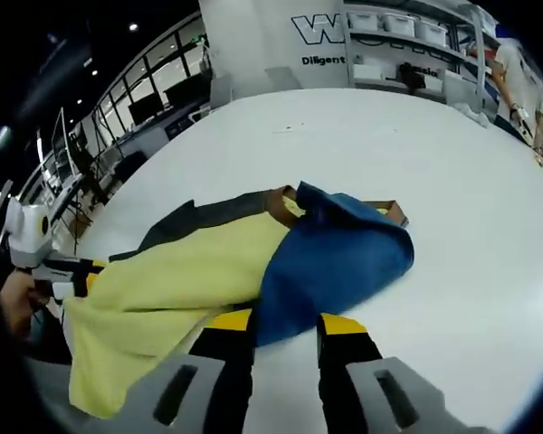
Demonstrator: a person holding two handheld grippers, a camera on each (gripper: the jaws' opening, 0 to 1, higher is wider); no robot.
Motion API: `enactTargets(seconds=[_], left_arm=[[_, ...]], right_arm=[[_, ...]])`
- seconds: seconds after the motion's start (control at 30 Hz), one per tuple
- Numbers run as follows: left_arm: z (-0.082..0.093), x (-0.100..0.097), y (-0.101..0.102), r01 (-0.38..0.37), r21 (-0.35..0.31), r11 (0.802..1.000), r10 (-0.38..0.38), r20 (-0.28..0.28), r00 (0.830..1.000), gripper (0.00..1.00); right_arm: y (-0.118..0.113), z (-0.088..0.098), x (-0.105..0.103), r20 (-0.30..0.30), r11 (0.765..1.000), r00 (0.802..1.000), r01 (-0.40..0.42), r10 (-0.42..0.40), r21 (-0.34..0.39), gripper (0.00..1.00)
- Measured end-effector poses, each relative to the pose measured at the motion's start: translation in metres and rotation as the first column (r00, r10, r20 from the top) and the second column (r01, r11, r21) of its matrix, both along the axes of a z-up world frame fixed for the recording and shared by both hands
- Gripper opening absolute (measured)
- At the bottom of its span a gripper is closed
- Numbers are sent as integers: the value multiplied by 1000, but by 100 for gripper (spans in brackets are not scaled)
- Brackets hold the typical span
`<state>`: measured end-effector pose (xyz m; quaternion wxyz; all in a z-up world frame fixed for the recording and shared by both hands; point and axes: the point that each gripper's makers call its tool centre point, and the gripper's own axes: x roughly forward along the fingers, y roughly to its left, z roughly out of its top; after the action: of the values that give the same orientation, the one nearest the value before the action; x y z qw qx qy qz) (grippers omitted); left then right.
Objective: Fold the garment on the visible template until the final outline fits inside the template.
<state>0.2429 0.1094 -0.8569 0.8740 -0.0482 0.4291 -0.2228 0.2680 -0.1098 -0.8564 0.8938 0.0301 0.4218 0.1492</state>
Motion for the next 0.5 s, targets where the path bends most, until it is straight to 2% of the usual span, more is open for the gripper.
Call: enactTargets(seconds=[0.1, 0.2, 0.33, 0.5], left_arm=[[-1, -4, -3, 1, -6, 1000, -1, -32, 999, 5], [-1, -5, -6, 30, 4, 1000, -29, -29, 999, 1], [1, -3, -4, 9, -3, 1000, -9, -28, 1000, 0], [13, 3, 1, -10, 1, 1000, 10, 25, 1000, 0]], right_arm=[[-1, -1, 1, 4, 1000, 1000, -7, 7, -5, 0], [-5, -2, 2, 8, 1000, 1000, -11, 11, -10, 0], [-13, 2, 6, 27, 999, 1000, -9, 10, -34, 0], [-30, 14, 14, 67, 999, 997, 29, -27, -35, 0]])
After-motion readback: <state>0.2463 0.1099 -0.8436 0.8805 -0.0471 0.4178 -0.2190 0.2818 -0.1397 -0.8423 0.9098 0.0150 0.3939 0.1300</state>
